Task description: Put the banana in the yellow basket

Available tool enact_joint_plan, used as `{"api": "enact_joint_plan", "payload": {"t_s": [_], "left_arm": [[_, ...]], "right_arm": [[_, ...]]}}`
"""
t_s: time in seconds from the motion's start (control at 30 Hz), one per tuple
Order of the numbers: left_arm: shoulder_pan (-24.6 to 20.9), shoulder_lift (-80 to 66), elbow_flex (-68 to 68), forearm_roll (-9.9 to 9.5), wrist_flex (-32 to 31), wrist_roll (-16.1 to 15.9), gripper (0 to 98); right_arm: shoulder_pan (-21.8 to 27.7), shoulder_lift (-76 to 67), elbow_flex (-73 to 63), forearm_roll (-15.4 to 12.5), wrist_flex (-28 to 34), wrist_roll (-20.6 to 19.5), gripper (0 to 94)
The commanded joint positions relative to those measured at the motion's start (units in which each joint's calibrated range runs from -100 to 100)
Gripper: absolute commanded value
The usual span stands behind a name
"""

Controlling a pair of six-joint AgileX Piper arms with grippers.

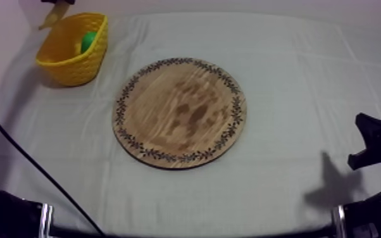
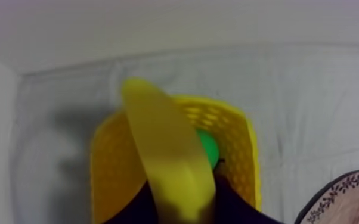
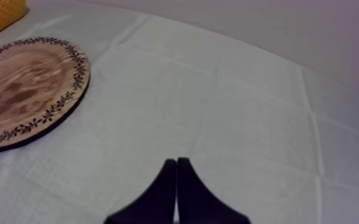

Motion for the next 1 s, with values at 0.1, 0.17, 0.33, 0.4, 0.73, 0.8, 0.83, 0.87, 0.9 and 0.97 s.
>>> {"api": "enact_joint_plan", "payload": {"t_s": [0.1, 0.17, 0.33, 0.4, 0.73, 0.8, 0.83, 0.87, 0.9, 0.97], "left_arm": [[0.22, 3.35, 0.53, -0.28, 1.96, 0.08, 29.6], [0.27, 4.17, 0.80, -0.39, 2.44, 0.14, 29.7], [0.25, 5.74, 2.00, -0.50, 1.98, 0.53, 30.3], [0.25, 6.27, 2.34, -0.53, 1.64, 0.70, 30.1], [0.09, 7.31, 2.04, -0.82, 1.29, 1.09, 33.5], [-0.02, 7.20, 1.97, -0.81, 1.67, 1.34, 43.9], [-0.07, 7.13, 1.96, -0.73, 2.18, 1.39, 50.4], [-0.11, 7.05, 1.92, -0.59, 2.81, 1.44, 56.5], [-0.13, 7.00, 1.89, -0.41, 3.47, 1.37, 61.6], [-0.16, 6.83, 1.89, -0.06, 4.63, 1.15, 69.8]], "right_arm": [[0.00, 0.00, -0.03, 0.00, 0.04, 0.00, 0.3], [0.00, 0.00, -0.03, 0.00, 0.04, 0.00, 0.3], [0.00, 0.00, -0.03, 0.00, 0.04, 0.00, 0.3], [0.00, 0.00, -0.03, 0.00, 0.04, 0.00, 0.3], [0.00, 0.00, -0.03, 0.00, 0.04, 0.00, 0.3], [0.00, 0.00, -0.03, 0.00, 0.04, 0.00, 0.3], [0.00, 0.00, -0.03, 0.00, 0.04, 0.00, 0.3], [0.00, 0.00, -0.03, 0.00, 0.04, 0.00, 0.3], [0.00, 0.00, -0.03, 0.00, 0.04, 0.00, 0.3], [0.00, 0.00, -0.03, 0.00, 0.04, 0.00, 0.3]]}}
